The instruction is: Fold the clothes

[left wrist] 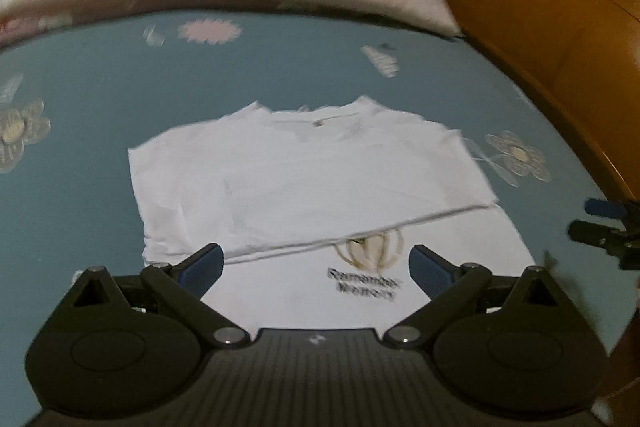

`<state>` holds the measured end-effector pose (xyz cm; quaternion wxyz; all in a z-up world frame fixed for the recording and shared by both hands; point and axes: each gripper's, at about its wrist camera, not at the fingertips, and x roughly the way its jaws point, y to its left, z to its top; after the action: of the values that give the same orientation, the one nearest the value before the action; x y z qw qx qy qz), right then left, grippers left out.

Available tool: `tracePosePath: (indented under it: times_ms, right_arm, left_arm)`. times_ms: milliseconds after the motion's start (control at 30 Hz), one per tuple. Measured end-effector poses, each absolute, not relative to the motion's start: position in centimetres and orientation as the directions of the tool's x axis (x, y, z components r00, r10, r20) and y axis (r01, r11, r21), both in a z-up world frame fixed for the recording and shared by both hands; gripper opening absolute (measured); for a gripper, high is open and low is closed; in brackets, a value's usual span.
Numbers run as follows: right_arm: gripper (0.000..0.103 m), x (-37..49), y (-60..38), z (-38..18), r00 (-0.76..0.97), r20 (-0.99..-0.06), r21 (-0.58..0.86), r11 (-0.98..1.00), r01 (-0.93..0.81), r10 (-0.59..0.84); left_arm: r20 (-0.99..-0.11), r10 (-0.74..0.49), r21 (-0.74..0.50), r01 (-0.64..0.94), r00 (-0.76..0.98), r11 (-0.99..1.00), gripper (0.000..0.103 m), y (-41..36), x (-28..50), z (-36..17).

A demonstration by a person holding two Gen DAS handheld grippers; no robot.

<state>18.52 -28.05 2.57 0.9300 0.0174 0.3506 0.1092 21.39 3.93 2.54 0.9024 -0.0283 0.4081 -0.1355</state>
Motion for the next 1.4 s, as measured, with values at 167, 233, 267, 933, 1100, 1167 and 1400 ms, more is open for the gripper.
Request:
tracePosePath:
  times_ms: [167,233,267,933,1100,1167,1400]
  right_arm:
    - [0.103,16.1,-25.2,-0.7,0.698,-0.641,0.186,0.947,-0.261,0.318]
    - [0.103,15.1,-24.1,-2.5,0.704,-0.631,0.19,0.945,-0.265,0.324]
    - [0.103,14.5,-23.5,-3.4,0.715,-0.621,0.179,0.946,-0.268,0.321]
    - [0.103,13.3,-24.1,-10.9,0.704,-0.666,0.114,0.966,-0.231,0.246]
    - [0.103,12.0,-29.1,-11.2,0.725,-0.592,0.288,0.933,-0.215,0.35]
    - [0.103,11.8,-30.1,-11.4,0.733,-0.569,0.337,0.919,-0.206,0.373]
    - [0.103,11.2,-31.2,-11.6,0.731,-0.54,0.387,0.894,-0.224,0.417]
  left_arm:
    - [-0.711,-0.284,-0.173,0.232,0.643,0.957,0.101,2.5,16.9,-1.9]
    - [-0.693,-0.251,-0.133,0.222,0.676,0.966,0.101,1.7,15.1,-4.2]
    - [-0.685,-0.239,-0.116,0.221,0.688,0.968,0.101,1.4,14.3,-5.5]
    - [-0.682,-0.235,-0.107,0.224,0.692,0.969,0.102,1.8,12.2,-11.2]
    - [-0.646,-0.268,-0.202,0.179,0.715,0.963,0.102,2.9,12.2,-11.2]
    - [-0.642,-0.263,-0.205,0.169,0.72,0.964,0.102,2.9,12.1,-11.3]
    - [-0.645,-0.263,-0.17,0.201,0.717,0.965,0.102,2.7,12.0,-11.4]
